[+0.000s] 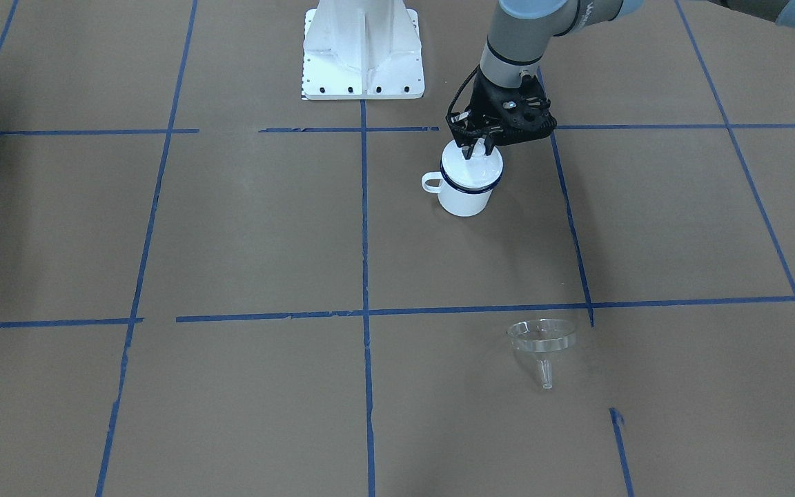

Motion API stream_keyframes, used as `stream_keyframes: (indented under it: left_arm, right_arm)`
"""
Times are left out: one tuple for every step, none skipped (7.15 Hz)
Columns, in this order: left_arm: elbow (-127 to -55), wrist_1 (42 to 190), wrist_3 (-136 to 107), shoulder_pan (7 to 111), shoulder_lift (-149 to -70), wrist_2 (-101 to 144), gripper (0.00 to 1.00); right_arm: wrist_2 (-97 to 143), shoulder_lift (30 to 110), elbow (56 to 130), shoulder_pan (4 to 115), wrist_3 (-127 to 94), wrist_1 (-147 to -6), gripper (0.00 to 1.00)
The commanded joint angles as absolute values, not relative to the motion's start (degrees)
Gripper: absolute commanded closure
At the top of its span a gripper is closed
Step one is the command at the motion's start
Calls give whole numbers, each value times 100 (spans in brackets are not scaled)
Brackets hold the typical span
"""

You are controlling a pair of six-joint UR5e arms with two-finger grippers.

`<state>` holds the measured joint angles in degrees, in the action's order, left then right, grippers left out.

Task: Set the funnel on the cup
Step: 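Lift the white lid off the mug with the left gripper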

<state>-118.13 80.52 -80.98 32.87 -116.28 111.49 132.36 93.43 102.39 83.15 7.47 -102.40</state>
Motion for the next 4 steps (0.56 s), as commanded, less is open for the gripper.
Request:
stream_keyframes:
  left_arm:
    - [-12232,7640,-7920,3689,-11619,11136,100]
    - [-12408,7359,-7292,4005,-11602,11144,100]
    - [-12471,7269,-6929,4051,-11375,11118,100]
    - [-12454,7460,-6769,4052,-11016,11109,100]
  right_arm:
    - [13236,9343,10231,8314,747,-10239,0]
    - [13236,9343,10239,8314,747,-10239,0]
    - [13236,9343,10231,8314,747,-10239,0]
    - [13236,9343,10230,8314,747,-10239,0]
